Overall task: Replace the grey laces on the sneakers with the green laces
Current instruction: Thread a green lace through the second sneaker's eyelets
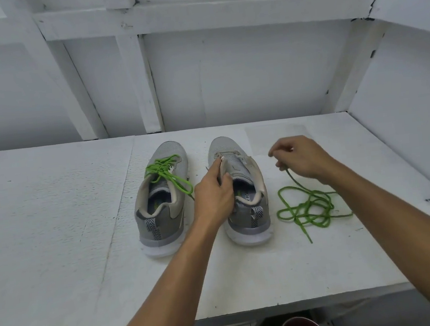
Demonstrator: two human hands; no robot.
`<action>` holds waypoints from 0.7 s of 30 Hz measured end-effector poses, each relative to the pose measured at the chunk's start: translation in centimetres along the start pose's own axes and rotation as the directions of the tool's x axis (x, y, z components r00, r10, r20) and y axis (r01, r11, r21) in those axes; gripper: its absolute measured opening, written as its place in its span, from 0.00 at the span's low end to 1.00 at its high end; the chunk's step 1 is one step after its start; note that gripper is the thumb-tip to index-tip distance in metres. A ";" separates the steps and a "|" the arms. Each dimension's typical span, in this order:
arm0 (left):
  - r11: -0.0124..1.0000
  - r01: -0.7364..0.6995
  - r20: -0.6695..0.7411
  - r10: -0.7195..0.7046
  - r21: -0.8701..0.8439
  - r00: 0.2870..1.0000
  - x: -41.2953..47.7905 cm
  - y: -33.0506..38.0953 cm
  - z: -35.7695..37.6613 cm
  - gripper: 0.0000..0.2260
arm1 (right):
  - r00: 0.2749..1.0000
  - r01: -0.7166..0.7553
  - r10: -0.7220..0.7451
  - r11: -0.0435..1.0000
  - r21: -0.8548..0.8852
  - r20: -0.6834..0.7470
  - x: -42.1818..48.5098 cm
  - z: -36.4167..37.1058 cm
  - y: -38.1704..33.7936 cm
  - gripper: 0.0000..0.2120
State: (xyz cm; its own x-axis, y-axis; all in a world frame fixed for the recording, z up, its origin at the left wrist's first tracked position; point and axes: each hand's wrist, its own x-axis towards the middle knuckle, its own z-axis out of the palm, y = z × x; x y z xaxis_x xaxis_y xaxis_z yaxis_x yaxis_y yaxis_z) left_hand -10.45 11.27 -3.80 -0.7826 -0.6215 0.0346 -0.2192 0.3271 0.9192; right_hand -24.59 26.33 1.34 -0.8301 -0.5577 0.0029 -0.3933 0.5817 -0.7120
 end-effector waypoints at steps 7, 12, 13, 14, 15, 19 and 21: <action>0.993 0.031 0.029 -0.035 0.113 0.999 3.6 4.7 -0.8 0.15 | 0.999 0.045 -0.047 0.987 0.153 0.010 4.7 0.4 -3.3 0.07; 0.947 0.137 0.136 -0.182 0.290 0.974 8.7 6.1 -0.8 0.09 | 0.998 0.036 -0.030 0.994 -0.108 0.057 6.5 3.0 -2.6 0.03; 0.931 0.150 0.154 -0.210 0.334 0.965 9.3 5.8 -0.6 0.09 | 0.998 0.037 -0.031 0.991 -0.130 0.051 6.7 3.3 -2.2 0.04; 0.922 0.169 0.168 -0.239 0.349 0.956 9.6 5.6 -0.5 0.11 | 0.999 0.040 -0.034 0.989 -0.143 0.043 6.9 3.7 -2.0 0.04; 0.915 0.193 0.184 -0.271 0.354 0.945 9.8 5.3 -0.3 0.13 | 0.999 0.041 -0.036 0.987 -0.153 0.034 7.0 4.0 -1.8 0.04; 0.889 0.261 0.195 -0.351 0.376 0.916 9.9 4.5 0.3 0.14 | 0.998 0.043 -0.036 0.983 -0.176 0.042 7.3 4.7 -1.2 0.04; 0.889 0.281 0.180 -0.362 0.361 0.915 10.3 4.2 0.5 0.16 | 0.998 0.045 -0.038 0.983 -0.176 0.042 7.4 4.8 -1.0 0.05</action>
State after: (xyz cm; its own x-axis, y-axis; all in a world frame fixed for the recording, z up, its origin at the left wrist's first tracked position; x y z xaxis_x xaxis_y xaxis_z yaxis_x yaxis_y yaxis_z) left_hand -19.68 6.59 0.22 -0.7415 -0.5585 -0.3719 -0.6251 0.3737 0.6852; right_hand -28.45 18.73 -1.28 -0.7968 -0.6042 0.0004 -0.4939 0.6509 -0.5765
